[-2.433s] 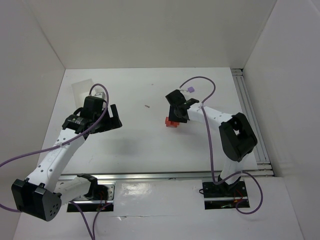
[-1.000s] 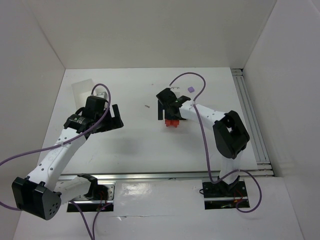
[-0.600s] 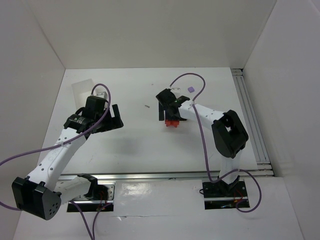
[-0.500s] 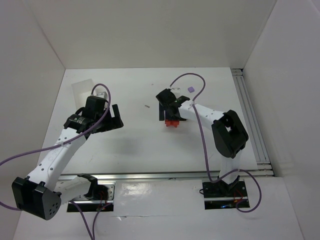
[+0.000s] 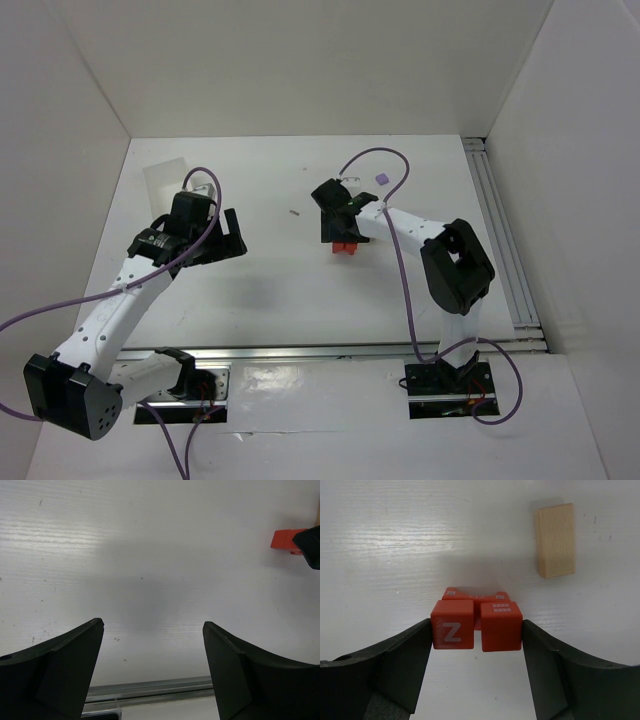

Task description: Build the wood block tower

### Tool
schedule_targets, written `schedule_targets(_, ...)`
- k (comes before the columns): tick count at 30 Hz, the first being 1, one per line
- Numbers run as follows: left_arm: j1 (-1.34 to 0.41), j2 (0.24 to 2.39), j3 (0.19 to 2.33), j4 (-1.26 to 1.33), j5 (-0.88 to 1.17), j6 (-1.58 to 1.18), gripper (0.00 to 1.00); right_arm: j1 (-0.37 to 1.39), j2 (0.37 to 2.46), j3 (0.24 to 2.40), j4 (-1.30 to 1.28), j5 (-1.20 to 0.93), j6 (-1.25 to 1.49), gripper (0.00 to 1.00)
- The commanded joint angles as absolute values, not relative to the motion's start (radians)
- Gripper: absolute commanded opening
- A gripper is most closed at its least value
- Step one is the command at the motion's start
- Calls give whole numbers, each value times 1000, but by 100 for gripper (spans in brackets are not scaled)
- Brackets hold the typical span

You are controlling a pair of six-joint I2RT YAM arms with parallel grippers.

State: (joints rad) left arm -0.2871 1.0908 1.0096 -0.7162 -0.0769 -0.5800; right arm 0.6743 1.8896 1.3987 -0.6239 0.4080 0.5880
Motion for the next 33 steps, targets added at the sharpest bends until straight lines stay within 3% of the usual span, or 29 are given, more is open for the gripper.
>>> schedule_targets(1, -290, 1088, 1011, -695, -89, -580, 93, 683, 1902, 1428, -637, 434, 604, 77)
schedule_targets(33, -290, 1106, 1020, -695, -80, -571, 93, 683, 1921, 1456, -647, 434, 623, 75)
